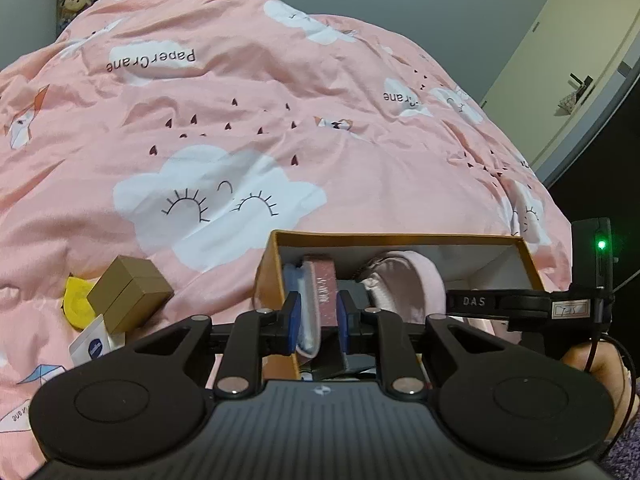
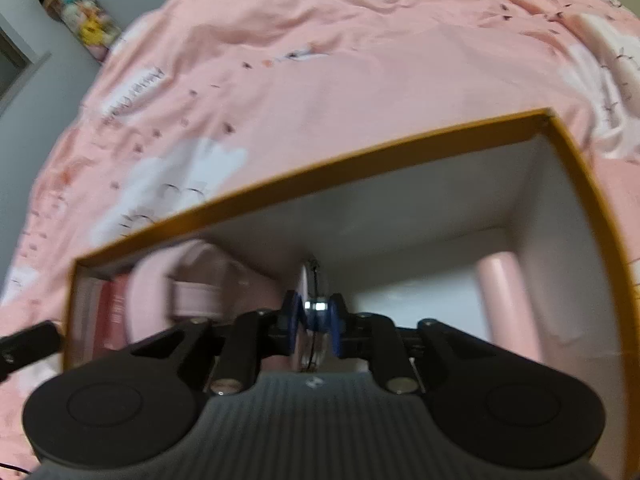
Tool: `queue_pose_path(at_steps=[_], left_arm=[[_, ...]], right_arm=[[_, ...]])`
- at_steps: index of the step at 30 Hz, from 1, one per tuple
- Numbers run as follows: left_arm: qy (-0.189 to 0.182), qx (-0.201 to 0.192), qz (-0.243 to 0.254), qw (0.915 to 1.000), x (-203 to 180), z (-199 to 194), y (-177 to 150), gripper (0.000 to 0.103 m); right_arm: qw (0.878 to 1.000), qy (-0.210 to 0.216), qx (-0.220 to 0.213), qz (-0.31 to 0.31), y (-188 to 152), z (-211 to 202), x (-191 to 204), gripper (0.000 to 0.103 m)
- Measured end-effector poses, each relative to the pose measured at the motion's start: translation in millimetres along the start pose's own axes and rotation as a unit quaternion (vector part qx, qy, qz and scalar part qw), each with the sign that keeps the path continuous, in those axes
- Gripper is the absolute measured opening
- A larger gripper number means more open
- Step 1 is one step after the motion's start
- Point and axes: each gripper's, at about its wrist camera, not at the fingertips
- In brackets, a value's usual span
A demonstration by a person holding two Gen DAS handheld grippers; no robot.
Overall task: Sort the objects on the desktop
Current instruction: 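Open both grippers and move them back toward the items on the bedspread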
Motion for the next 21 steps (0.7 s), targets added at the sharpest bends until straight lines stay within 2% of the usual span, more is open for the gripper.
queue_pose_path(at_steps=[4, 8, 15, 21], left_arm=[[-0.008, -0.002, -0.011, 0.9999, 7, 0, -1, 0.022], [0.003, -0.001, -0.013, 0.9999, 10, -1, -2, 0.024], [0.017, 0.001, -0.019, 0.9997, 19, -8, -7, 0.024], [0.018, -0.004, -0.013, 0.9997, 20, -21, -8, 0.024]], right_arm=[[1.0, -0.025, 0.016, -0.002, -2, 7, -6, 0.03], [0.999, -0.04, 0.027, 0.0, -2, 17, -5, 0.035], [0.998, -0.052, 0.024, -0.021, -3, 23, 3, 0.035], [0.997, -0.061, -0.004, -0.041, -9, -7, 11, 0.035]])
Point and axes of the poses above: each gripper's, at about its wrist camera, not at the fingertips, and z roughly the way its jaws point, x to its left, y to its top, and after that the axes turned 6 degrees about z, right-handed
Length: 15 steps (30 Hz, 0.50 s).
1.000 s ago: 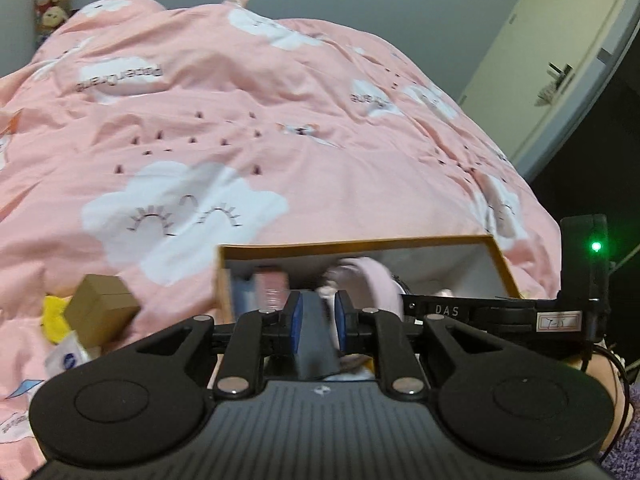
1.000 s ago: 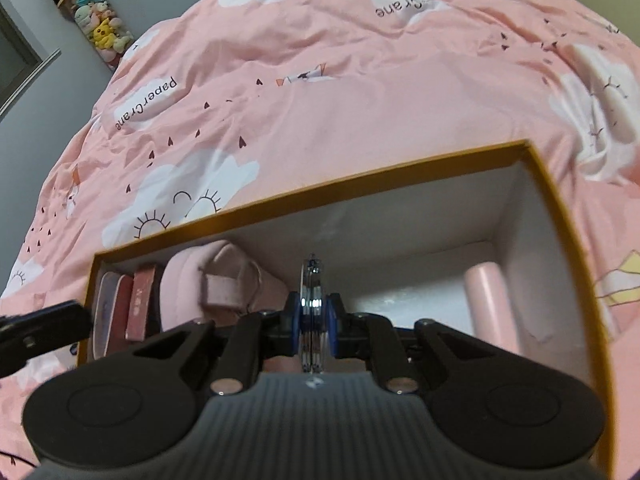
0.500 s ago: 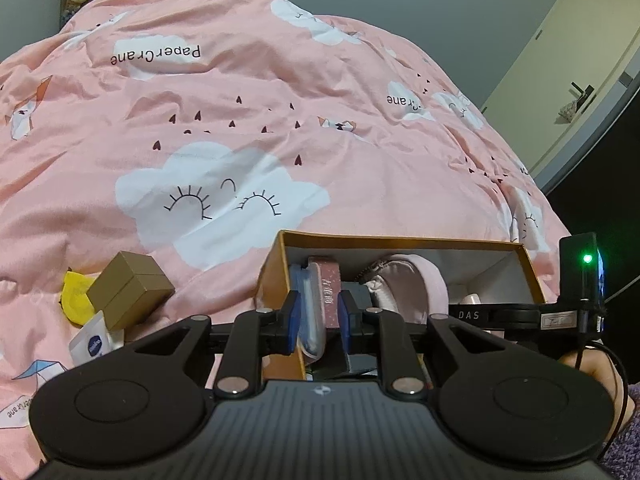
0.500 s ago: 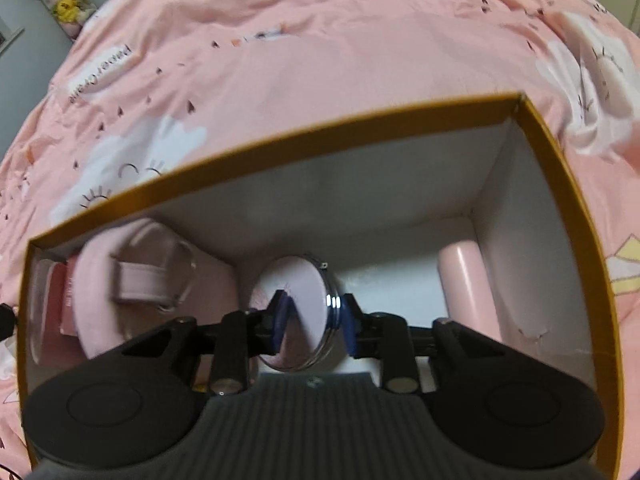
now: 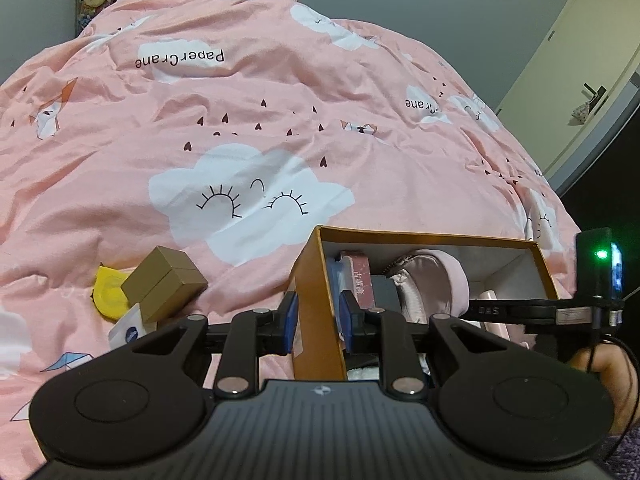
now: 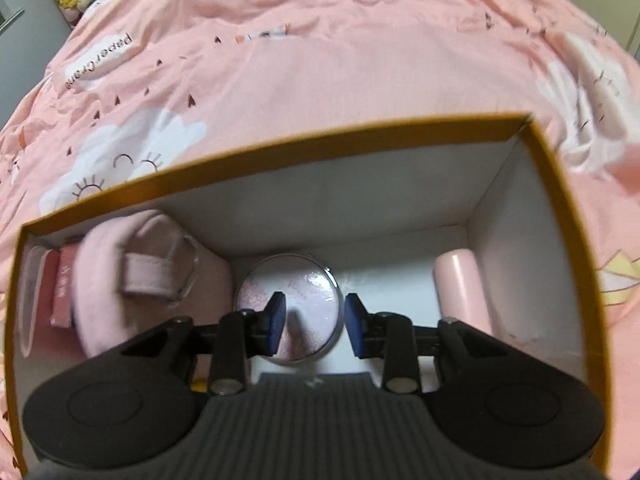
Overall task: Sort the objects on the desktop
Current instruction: 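Open both grippers and move them back toward the items on the bedspread, then grasp the white Vaseline tube's crimped end with the left gripper while the right grasps the olive box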
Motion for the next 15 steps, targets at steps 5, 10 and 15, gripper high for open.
queue_pose_path(at_steps=[5, 10, 15], left_arm=[[0.01, -0.01, 0.013, 0.9998, 2, -14, -6, 0.024], [0.025, -0.025, 0.022, 0.9991, 14, -35, -13, 0.024], [0.052, -0.052, 0.032, 0.9968, 39, -64, -17, 0.024]], right_arm=[[0.999, -0.007, -0.035, -0.03, -15, -43, 12, 0.035], [0.996, 0.009, -0.075, -0.044, -32, -88, 30, 0.035], [0.99, 0.062, -0.106, -0.065, -48, -122, 64, 0.035]])
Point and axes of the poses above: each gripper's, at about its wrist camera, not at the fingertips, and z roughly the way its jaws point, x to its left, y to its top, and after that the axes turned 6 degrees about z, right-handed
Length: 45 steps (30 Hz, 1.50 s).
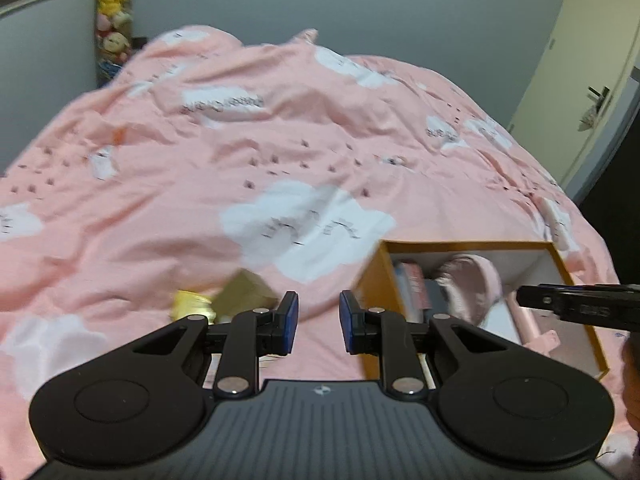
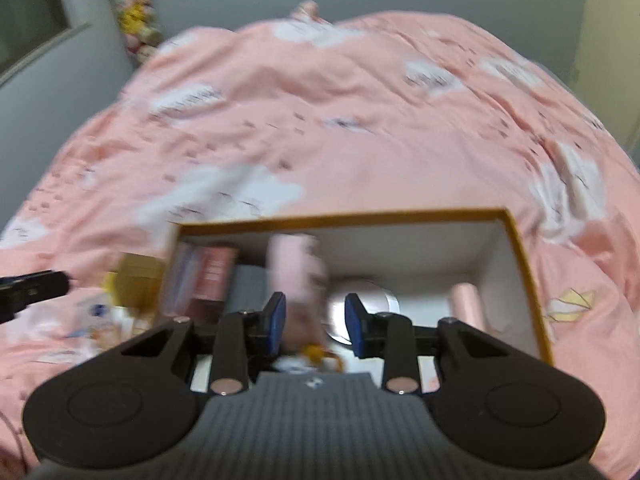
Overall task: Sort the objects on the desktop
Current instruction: 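Grasp the white Vaseline tube's crimped end with the left gripper while the right grasps the olive box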
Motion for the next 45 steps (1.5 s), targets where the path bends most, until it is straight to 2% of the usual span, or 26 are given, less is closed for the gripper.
queue_pose_path(at_steps=[6, 10, 12, 15, 24, 26, 29, 31, 33, 35, 37, 40, 41, 42, 43, 45], left_arm=[[0.003, 0.008, -0.035, 0.9994, 51, -20, -5, 0.025], [0.021, 0.02, -0.048, 0.9984, 77, -16, -21, 0.033], [0.02, 0.027, -0.039, 0.9987, 82, -10, -31, 0.038], [0.022, 0.037, -0.024, 0.9988, 82, 4, -42, 0.038], [-0.006, 0.067, 0.014, 0.9977, 70, 56, -48, 0.038], [-0.009, 0.072, 0.017, 0.9972, 70, 67, -48, 0.038], [-0.014, 0.082, 0.018, 0.9964, 71, 80, -48, 0.037], [-0.019, 0.085, 0.017, 0.9961, 72, 86, -48, 0.03], [-0.026, 0.089, 0.015, 0.9956, 75, 90, -48, 0.02], [-0.033, 0.093, 0.009, 0.9951, 78, 93, -47, 0.012], [-0.038, 0.095, 0.004, 0.9948, 83, 93, -47, 0.011], [-0.04, 0.093, -0.007, 0.9948, 90, 88, -47, 0.01], [-0.04, 0.091, -0.01, 0.995, 93, 84, -47, 0.01], [-0.041, 0.088, -0.013, 0.9952, 96, 81, -47, 0.009], [-0.04, 0.085, -0.015, 0.9954, 98, 77, -46, 0.009], [-0.04, 0.083, -0.018, 0.9956, 103, 70, -48, 0.009]], right_arm=[[0.996, 0.09, 0.006, -0.024, -18, 0, 65, 0.035], [0.991, 0.118, 0.023, -0.057, -35, 17, 114, 0.035], [0.99, 0.117, 0.03, -0.074, -41, 27, 133, 0.035], [0.99, 0.093, 0.034, -0.102, -45, 41, 151, 0.034], [0.984, 0.058, 0.055, -0.157, -36, 79, 164, 0.032], [0.98, 0.057, 0.065, -0.181, -33, 89, 167, 0.032], [0.965, 0.062, 0.083, -0.24, -25, 103, 176, 0.032], [0.953, 0.064, 0.091, -0.282, -21, 111, 182, 0.033], [0.933, 0.069, 0.097, -0.339, -18, 120, 191, 0.035], [0.91, 0.072, 0.104, -0.395, -17, 128, 199, 0.042], [0.88, 0.067, 0.105, -0.459, -19, 137, 207, 0.048], [0.819, 0.058, 0.102, -0.561, -27, 150, 219, 0.055], [0.795, 0.055, 0.099, -0.596, -32, 153, 223, 0.057], [0.763, 0.053, 0.092, -0.638, -39, 157, 227, 0.057], [0.738, 0.051, 0.085, -0.667, -44, 159, 230, 0.059], [0.68, 0.05, 0.067, -0.728, -57, 164, 235, 0.063]])
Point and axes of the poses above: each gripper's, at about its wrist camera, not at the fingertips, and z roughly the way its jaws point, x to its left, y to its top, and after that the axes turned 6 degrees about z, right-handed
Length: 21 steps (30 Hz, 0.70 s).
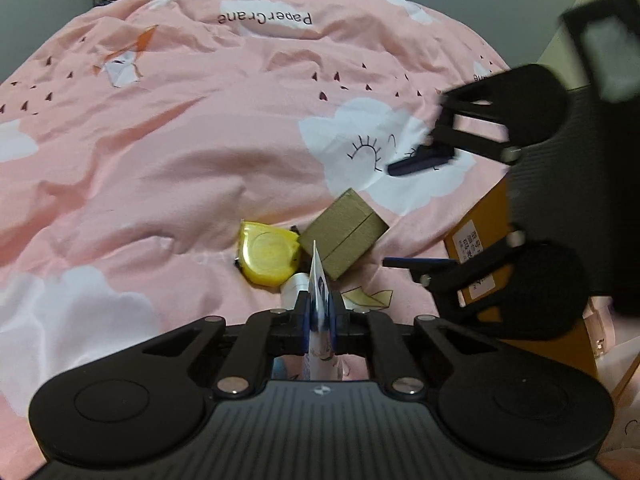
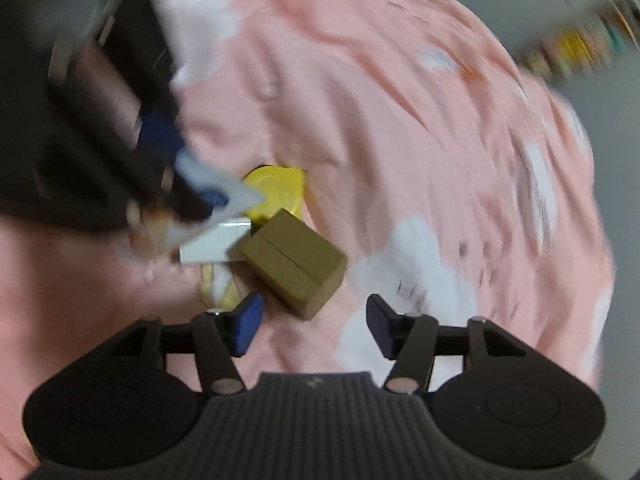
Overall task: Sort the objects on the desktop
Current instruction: 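Grasp the white Vaseline tube's crimped end with the left gripper while the right grasps the olive box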
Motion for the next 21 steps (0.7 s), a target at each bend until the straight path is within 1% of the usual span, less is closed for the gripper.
queue_pose_path(at_steps=[2, 4, 6, 8, 12, 13, 15, 17, 19, 21], left_arm=[[0.001, 0.001, -0.006, 1.0, 5, -4, -3, 0.009], [0.0, 0.005, -0.013, 0.9999, 10, -5, -6, 0.009], [-0.002, 0.009, -0.02, 0.9997, 14, -5, -9, 0.009], [-0.003, 0.009, -0.023, 0.9997, 17, -6, -12, 0.009], [-0.005, 0.009, -0.026, 0.9996, 18, -7, -14, 0.009], [-0.005, 0.009, -0.026, 0.9996, 18, -7, -14, 0.009], [-0.004, 0.009, -0.025, 0.9996, 17, -8, -14, 0.009], [-0.003, 0.008, -0.025, 0.9997, 16, -8, -14, 0.009], [-0.001, 0.007, -0.027, 0.9996, 16, -9, -15, 0.009], [0.003, 0.003, -0.031, 0.9995, 14, -11, -16, 0.009]], right_arm=[[0.998, -0.008, 0.0, -0.069, 5, 8, 9, 0.065], [0.994, -0.006, 0.007, -0.11, 10, 18, 15, 0.067], [0.991, 0.005, 0.021, -0.13, 13, 29, 18, 0.067], [0.99, 0.003, 0.03, -0.138, 14, 38, 20, 0.067], [0.988, -0.003, 0.039, -0.147, 12, 41, 21, 0.065], [0.988, -0.003, 0.04, -0.147, 11, 39, 21, 0.064], [0.988, -0.006, 0.044, -0.145, 9, 37, 21, 0.056], [0.989, -0.009, 0.048, -0.14, 6, 34, 21, 0.054], [0.991, -0.015, 0.05, -0.122, 4, 33, 19, 0.054], [0.995, -0.016, 0.044, -0.083, 2, 27, 12, 0.053]])
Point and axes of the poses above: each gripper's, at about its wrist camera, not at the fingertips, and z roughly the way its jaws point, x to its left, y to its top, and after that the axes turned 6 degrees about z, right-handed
